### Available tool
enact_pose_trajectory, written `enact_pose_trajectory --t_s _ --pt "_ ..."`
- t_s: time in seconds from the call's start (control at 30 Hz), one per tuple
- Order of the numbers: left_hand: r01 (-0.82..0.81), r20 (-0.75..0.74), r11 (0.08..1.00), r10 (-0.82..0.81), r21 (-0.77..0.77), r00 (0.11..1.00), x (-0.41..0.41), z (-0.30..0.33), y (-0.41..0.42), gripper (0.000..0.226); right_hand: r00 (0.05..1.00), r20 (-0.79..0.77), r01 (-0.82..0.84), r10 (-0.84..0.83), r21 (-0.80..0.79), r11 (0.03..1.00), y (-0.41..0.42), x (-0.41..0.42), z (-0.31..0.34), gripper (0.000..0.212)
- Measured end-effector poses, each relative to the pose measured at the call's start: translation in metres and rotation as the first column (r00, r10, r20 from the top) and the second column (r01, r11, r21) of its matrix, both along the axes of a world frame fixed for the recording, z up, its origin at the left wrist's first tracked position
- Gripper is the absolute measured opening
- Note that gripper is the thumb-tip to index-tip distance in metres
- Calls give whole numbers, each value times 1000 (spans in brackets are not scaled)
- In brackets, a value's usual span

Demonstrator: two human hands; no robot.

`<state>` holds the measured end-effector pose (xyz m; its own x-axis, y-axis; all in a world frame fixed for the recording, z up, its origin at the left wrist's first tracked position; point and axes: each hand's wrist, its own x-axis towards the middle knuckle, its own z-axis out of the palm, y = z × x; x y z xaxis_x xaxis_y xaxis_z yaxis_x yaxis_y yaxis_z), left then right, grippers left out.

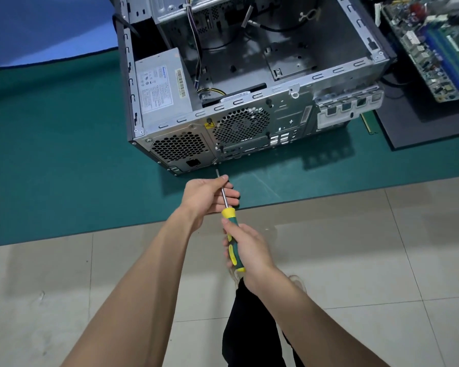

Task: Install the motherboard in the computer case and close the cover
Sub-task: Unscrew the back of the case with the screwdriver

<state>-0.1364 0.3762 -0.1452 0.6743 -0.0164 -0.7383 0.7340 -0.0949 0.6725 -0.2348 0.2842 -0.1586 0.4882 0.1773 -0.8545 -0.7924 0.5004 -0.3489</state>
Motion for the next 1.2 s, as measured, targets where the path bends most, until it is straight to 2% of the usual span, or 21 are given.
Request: enact_pose_trajectory --t_s 0.07,0.13,0.17,0.23,0.3,0.33,0.37,0.43,0.5,0.57,0.63,0.7,0.8,0.83,0.87,0.9,0.93,1.0,1.03,1.13,1.2 --pt "55 -22 997 -56 -50 998 -1 1 4 25 985 -137 149 -102 396 906 -2 2 6 36" --pt "108 -42 991 -112 -83 993 -2 2 7 27 987 -138 137 -81 466 874 -2 4 9 44" --pt "116 -47 990 -120 -82 992 -2 2 9 27 995 -94 68 -34 394 917 0 4 9 45" --pt "105 -44 993 -108 -48 993 -1 2 8 25 992 17 -122 122 41 992 4 2 7 37" --pt "75 -46 997 -75 -4 996 0 1 4 24 967 97 -179 234 -391 903 9 -1 3 31" --pt "55 -62 998 -54 20 997 0 1 2 22 968 119 -135 219 -486 863 8 -2 -1 30" --pt "50 -84 997 -45 52 995 2 2 0 21 978 144 -73 153 -450 890 6 -2 -3 29" --pt "133 -158 988 -119 83 980 10 6 3 18 996 86 32 -27 -59 998 -2 0 -2 29" --pt "209 -239 977 -210 -32 948 18 12 10 16 996 -61 85 -68 339 937 -15 4 1 32" --pt "207 -252 971 -231 -119 940 21 15 16 16 997 -70 64 -38 431 900 -25 8 -1 37" --pt "184 -217 980 -195 -71 956 16 14 16 13 998 -32 -39 51 313 949 -24 10 0 39" --pt "135 -167 991 -132 6 977 10 12 12 9 990 35 -140 139 22 990 -17 9 1 33" --pt "73 -105 988 -59 133 993 7 11 4 11 960 161 -131 229 -462 877 -1 3 -5 29" --pt "59 -86 983 -45 173 995 6 11 3 12 955 166 -120 246 -544 830 3 2 -6 28" --pt "51 -65 977 -38 205 997 6 11 2 14 961 174 -95 215 -524 847 5 3 -5 28" --pt "49 -44 972 -40 229 998 5 11 2 17 976 174 -54 129 -379 924 5 4 -3 27" --pt "53 -31 971 -47 232 998 5 11 3 18 992 123 -3 17 -111 994 4 5 1 27" --pt "61 -39 990 -57 127 998 3 12 6 16 991 -61 131 -116 434 891 -3 8 7 28" --pt "54 -60 998 -52 31 997 2 13 7 15 987 -98 158 -124 544 824 -7 8 7 32" --pt "30 -99 998 -35 -53 994 2 14 8 15 999 -37 20 -3 463 886 -10 11 6 41" --pt "46 -75 997 -41 69 996 3 15 7 14 983 51 -179 174 120 977 -4 11 9 39"
